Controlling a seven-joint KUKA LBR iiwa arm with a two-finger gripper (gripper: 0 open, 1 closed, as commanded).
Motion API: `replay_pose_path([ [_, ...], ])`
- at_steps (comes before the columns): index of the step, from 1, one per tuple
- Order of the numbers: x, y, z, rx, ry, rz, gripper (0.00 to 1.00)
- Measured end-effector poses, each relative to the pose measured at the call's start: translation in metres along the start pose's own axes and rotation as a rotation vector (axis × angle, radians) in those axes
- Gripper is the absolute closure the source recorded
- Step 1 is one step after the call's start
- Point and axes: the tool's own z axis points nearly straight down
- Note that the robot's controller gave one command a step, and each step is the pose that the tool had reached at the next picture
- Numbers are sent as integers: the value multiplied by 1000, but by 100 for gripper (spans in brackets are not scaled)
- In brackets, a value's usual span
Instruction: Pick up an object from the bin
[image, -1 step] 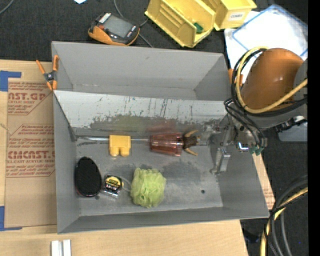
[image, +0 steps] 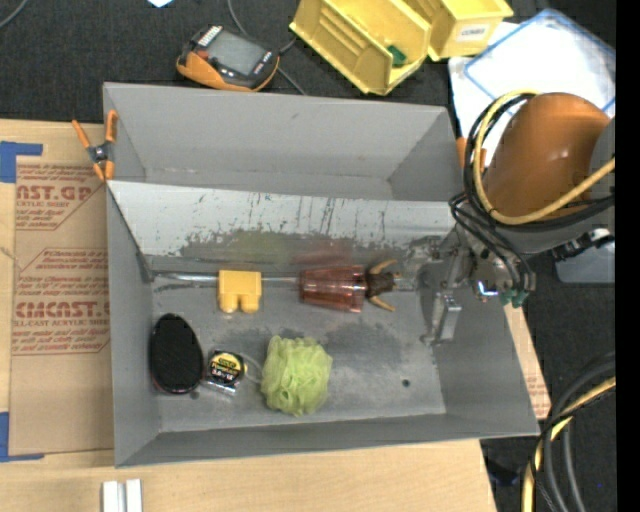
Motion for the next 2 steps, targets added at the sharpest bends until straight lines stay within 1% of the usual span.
replay_pose_path([
  [1, 3, 30, 132, -2, -1, 162, 0],
  [2, 4, 31, 70, -1, -14, 348, 0],
])
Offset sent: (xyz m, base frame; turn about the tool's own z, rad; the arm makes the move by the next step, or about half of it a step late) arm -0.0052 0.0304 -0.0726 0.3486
